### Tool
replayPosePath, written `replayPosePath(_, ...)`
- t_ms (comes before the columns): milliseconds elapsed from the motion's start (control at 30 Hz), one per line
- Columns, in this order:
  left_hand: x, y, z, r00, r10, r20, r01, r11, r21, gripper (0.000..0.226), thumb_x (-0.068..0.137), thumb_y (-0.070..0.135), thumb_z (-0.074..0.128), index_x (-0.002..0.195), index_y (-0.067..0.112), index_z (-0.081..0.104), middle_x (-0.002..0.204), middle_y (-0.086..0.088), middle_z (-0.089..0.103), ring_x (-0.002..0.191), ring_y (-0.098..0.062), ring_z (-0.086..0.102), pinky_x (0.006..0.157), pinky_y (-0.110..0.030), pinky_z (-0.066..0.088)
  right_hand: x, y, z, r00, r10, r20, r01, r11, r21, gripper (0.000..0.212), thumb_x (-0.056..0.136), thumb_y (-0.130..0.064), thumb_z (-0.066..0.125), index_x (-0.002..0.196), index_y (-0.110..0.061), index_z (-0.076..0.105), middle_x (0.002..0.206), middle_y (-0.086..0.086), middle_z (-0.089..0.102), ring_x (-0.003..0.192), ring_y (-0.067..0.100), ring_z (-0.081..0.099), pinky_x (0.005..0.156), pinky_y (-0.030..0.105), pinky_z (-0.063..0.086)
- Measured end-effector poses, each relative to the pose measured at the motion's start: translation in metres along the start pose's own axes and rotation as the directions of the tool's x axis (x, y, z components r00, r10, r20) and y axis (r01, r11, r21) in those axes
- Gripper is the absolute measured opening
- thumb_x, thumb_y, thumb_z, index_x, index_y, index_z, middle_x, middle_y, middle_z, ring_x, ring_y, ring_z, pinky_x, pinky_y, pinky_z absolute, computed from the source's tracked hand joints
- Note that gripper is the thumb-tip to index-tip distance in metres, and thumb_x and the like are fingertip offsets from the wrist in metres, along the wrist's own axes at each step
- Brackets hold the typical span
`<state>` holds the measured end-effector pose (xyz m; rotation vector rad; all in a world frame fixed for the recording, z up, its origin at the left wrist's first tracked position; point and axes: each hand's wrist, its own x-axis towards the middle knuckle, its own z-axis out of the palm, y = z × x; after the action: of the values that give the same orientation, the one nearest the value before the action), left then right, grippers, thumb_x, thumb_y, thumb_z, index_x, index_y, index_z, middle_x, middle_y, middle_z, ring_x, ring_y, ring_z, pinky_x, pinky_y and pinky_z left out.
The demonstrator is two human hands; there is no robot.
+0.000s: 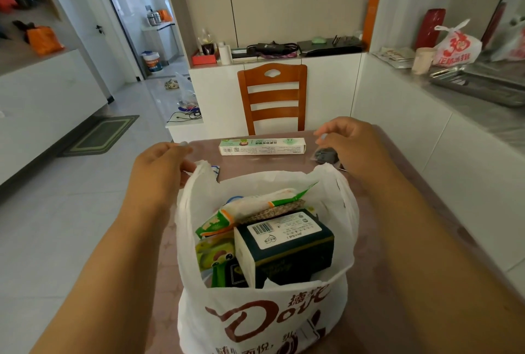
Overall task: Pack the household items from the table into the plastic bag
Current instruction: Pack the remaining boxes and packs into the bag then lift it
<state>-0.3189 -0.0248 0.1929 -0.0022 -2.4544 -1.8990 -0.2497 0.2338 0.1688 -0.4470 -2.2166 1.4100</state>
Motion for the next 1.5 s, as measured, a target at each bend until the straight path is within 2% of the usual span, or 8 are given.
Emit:
replayPosePath(133,0.016,-0.005,0.005,0.998,0.002,0.061,-0.003,1.000,0.013,0.024,0.094,0.029,0.049,0.082,0.020,0.068,0.069,-0.007,0.058,0.062,-0.022,0.049,0.064,-0.032,0.045,0.006,0.012,-0.001,0.946,0.158,0.282,-0.030,0.911,-0.412,0.026,0.097,-0.028,0.047,0.116,-0.024,0.064,0.122,-0.002,0.063,0.107,0.015,0.056,0.084,0.023,0.045)
replayPosePath(267,0.034,-0.004,0.008,0.992,-0.043,0.118,0.043,0.999,0.002,0.028,0.094,0.030,0.049,0.079,0.017,0.070,0.049,0.002,0.052,0.051,-0.016,0.040,0.060,-0.032,0.038,-0.001,0.013,0.015,0.682,0.395,0.616,-0.118,0.890,-0.441,0.037,0.099,-0.042,0.037,0.114,-0.022,0.065,0.109,-0.002,0.071,0.103,0.013,0.064,0.102,0.037,0.045)
replayPosePath(500,0.082,-0.004,0.025,0.970,-0.088,0.225,0.095,0.995,-0.019,0.031,0.094,0.029,0.049,0.092,0.005,0.069,0.053,-0.002,0.054,0.050,-0.017,0.041,0.058,-0.031,0.039,0.038,0.019,0.009,0.881,0.283,0.378,-0.196,0.948,-0.252,0.034,0.099,-0.044,0.037,0.100,-0.026,0.066,0.095,-0.003,0.071,0.094,0.015,0.065,0.095,0.038,0.048)
replayPosePath(733,0.134,-0.038,0.049,0.826,-0.349,0.442,0.411,0.910,-0.050,0.028,0.098,0.028,0.043,0.081,0.013,0.059,0.059,-0.002,0.054,0.056,-0.015,0.044,0.051,-0.025,0.043,0.075,0.047,0.022,0.840,0.470,0.273,-0.385,0.869,-0.312,0.040,0.100,-0.037,0.039,0.110,-0.008,0.064,0.096,0.009,0.069,0.087,0.022,0.064,0.069,0.030,0.047)
replayPosePath(1000,0.192,-0.111,0.066,0.696,-0.608,0.381,0.637,0.768,0.061,0.055,0.090,0.057,0.046,0.130,0.021,0.052,0.130,-0.020,0.056,0.088,-0.037,0.063,0.047,-0.040,0.055,0.100,0.082,0.052,0.818,0.496,0.290,-0.418,0.860,-0.293,0.040,0.099,-0.038,0.042,0.114,-0.007,0.064,0.108,0.014,0.069,0.100,0.029,0.064,0.100,0.045,0.047)
replayPosePath(1100,0.202,-0.134,0.073,0.653,-0.668,0.356,0.697,0.714,0.061,0.060,0.089,0.063,0.042,0.137,0.028,0.044,0.128,-0.015,0.056,0.091,-0.035,0.059,0.054,-0.045,0.051,0.107,0.094,0.059,0.812,0.499,0.301,-0.423,0.860,-0.286,0.038,0.099,-0.038,0.042,0.111,-0.009,0.064,0.108,0.013,0.068,0.102,0.029,0.063,0.098,0.042,0.047)
replayPosePath(1300,0.223,-0.170,0.094,0.672,-0.698,0.246,0.723,0.691,-0.013,0.062,0.087,0.056,0.055,0.136,0.019,0.045,0.130,-0.016,0.051,0.116,-0.038,0.054,0.087,-0.048,0.048,0.122,0.124,0.064,0.805,0.484,0.344,-0.400,0.870,-0.287,0.039,0.099,-0.040,0.040,0.109,-0.011,0.064,0.101,0.012,0.070,0.094,0.026,0.066,0.095,0.042,0.049)
replayPosePath(1500,0.228,-0.188,0.117,0.767,-0.584,0.265,0.563,0.811,0.158,0.046,0.090,0.041,0.058,0.123,0.009,0.055,0.111,-0.009,0.062,0.102,-0.027,0.059,0.098,-0.042,0.048,0.130,0.141,0.067,0.793,0.491,0.361,-0.384,0.863,-0.330,0.039,0.100,-0.040,0.038,0.109,-0.013,0.064,0.098,0.008,0.071,0.092,0.023,0.066,0.083,0.034,0.051)
